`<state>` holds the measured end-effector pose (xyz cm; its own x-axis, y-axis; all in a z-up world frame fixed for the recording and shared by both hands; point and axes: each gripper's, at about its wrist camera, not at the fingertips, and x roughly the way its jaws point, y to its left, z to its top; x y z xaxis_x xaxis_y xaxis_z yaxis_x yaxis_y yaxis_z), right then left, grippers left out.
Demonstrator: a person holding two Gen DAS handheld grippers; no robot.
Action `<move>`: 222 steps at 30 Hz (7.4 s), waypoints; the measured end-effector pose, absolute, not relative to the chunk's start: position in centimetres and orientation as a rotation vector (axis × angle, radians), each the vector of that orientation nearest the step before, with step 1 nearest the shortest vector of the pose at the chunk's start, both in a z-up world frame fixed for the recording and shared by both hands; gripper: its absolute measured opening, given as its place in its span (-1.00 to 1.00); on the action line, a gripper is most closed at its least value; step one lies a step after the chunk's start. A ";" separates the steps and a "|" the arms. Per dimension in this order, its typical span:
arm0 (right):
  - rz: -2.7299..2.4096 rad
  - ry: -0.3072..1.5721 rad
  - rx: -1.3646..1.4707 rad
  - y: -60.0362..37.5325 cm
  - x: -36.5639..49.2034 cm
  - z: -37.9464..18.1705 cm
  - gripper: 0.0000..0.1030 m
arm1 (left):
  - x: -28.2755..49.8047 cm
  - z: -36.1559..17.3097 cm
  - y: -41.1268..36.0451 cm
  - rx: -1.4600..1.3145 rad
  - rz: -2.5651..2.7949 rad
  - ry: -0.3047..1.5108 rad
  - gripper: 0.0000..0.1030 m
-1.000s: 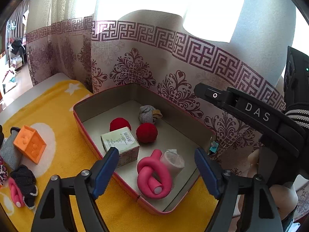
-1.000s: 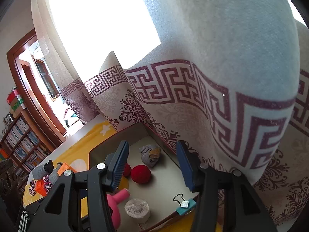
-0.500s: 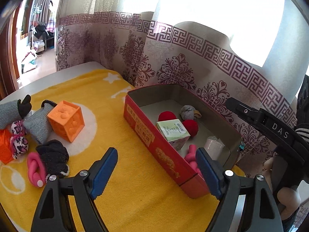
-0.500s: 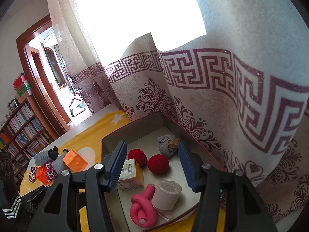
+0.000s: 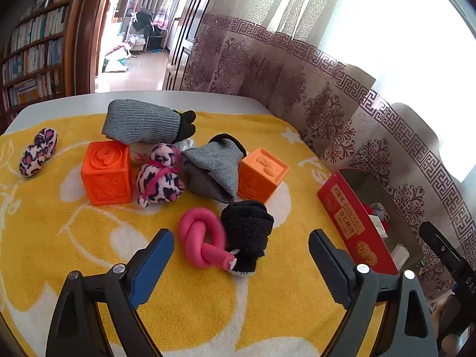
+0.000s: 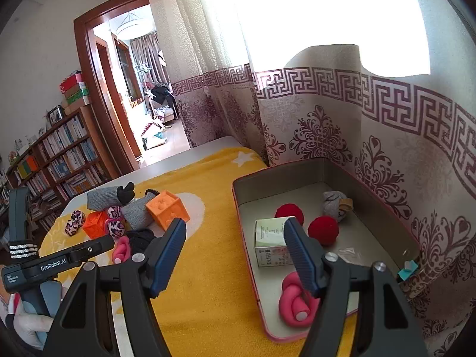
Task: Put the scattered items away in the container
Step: 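Move both grippers back from the tin toward the toy pile, then grasp black knit sock with right gripper while left grasps second pink knot toy, then carry black sock into red tin with right while left drops pink knot toy in, then move both grippers back from the tin toward the toy pile, then grasp the orange rubber cube with the right gripper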
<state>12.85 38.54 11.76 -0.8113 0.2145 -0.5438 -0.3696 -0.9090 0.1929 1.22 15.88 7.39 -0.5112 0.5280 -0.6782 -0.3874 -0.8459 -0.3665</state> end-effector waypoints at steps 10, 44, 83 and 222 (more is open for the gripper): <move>2.808 0.435 -1.060 33.7 5.8 8.7 0.40 | 0.1 6.6 11.0 -1.156 2.445 -0.274 0.82; 2.752 0.429 -1.284 31.8 -1.7 3.5 -0.11 | -0.8 4.2 10.4 -1.261 2.444 -0.286 0.99; 2.708 0.511 -1.002 34.9 1.1 5.9 -0.11 | -1.4 3.5 17.2 -1.209 2.442 -0.020 -0.04; 2.726 0.191 -1.334 34.7 -8.5 3.1 0.53 | -3.8 2.3 6.2 -1.311 2.520 -0.412 0.88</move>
<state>-8.46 34.72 3.11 -0.6108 0.0349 -0.7910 -0.1449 -0.9871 0.0684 -3.84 6.19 2.32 -0.5539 0.3640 -0.7488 -0.1067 -0.9230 -0.3698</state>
